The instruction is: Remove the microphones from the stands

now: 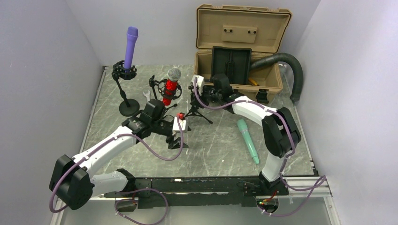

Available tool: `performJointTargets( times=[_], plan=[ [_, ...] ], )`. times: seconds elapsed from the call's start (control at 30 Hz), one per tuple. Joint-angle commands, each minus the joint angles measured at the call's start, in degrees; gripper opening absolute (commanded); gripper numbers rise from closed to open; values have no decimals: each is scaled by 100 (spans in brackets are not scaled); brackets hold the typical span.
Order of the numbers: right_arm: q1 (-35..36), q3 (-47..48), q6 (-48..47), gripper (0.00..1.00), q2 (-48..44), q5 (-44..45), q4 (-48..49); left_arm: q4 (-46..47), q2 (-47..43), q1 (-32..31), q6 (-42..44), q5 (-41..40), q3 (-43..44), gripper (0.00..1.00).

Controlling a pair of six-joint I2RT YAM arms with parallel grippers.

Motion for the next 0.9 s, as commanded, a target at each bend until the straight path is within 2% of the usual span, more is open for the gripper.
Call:
performJointTargets(
  times=[0.0, 0.37, 0.47, 0.87],
  plan=[
    [72, 428, -314, 0, 300, -5, -229, -73, -195, 20, 259, -22, -95, 79],
    [-117, 591, -125, 2, 559, 826, 105, -271, -465, 195, 353, -129, -232, 79],
    [-146, 654, -79, 9, 591, 956, 134, -326, -583, 348, 372, -118, -307, 79],
    [-149, 597, 76, 48, 439, 1079, 70, -702, -973, 927, 478, -110, -432, 80]
  ],
)
